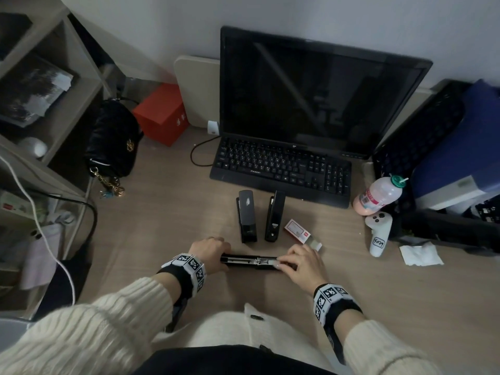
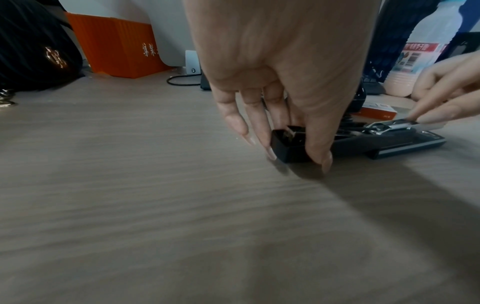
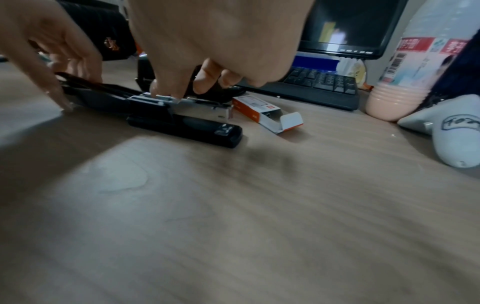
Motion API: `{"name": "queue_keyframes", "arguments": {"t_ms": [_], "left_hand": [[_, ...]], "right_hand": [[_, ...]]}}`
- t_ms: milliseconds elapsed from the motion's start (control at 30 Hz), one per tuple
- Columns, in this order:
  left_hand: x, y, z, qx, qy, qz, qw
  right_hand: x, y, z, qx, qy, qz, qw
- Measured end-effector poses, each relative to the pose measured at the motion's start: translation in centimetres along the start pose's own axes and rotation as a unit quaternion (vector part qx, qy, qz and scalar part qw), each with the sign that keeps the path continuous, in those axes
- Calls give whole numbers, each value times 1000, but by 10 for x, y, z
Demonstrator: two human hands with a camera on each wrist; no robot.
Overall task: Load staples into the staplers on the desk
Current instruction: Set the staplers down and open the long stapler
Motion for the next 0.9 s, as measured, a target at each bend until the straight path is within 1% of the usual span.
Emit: {"name": "queue_keyframes", "arguments": {"t_ms": [67,133,233,300,333,400,467,600,667,767,900], "left_hand": [[0,-1,0,4,6,0,1000],[0,-3,0,10,10,1,1000],[-1,-5,0,19,18,5,1000],[-1,-6,-1,23,22,8,999],[-2,-6,-1,26,26,9,999],[-2,-6,-2,35,37,8,999],[-3,-7,-4,42,48,1,998],[-5,-5,-8,46,61,-12,997],[-5,-5,-10,53,62,-18,997],[-4,-6,-12,62,77,-26,995],[-2,-7,-13,67,87,-30,994]], "right_hand": [[7,-5,4,-31,-8,38,999],[14,-10,10,-75,-1,90,993],[23,-16,21,-185,-3,128,974],[23,-21,27,-266,1,111,958],[20,-24,30,-298,15,85,951],[13,-26,34,-338,39,26,940],[6,-29,37,-355,47,-14,934],[-5,-31,41,-344,61,-59,935],[-6,-31,39,-346,65,-65,934],[-2,-30,39,-350,73,-48,933],[3,-31,38,-320,107,-51,940]]}}
Point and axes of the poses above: each hand's wrist, its own y-axis away from the middle knuckle, its own x-axis out of the back of the hand, z = x × y, the point moved 1 cm from there along -y, towards the middle knuckle, and after that the axes turned 13 degrees about z, right-handed, at the moved point
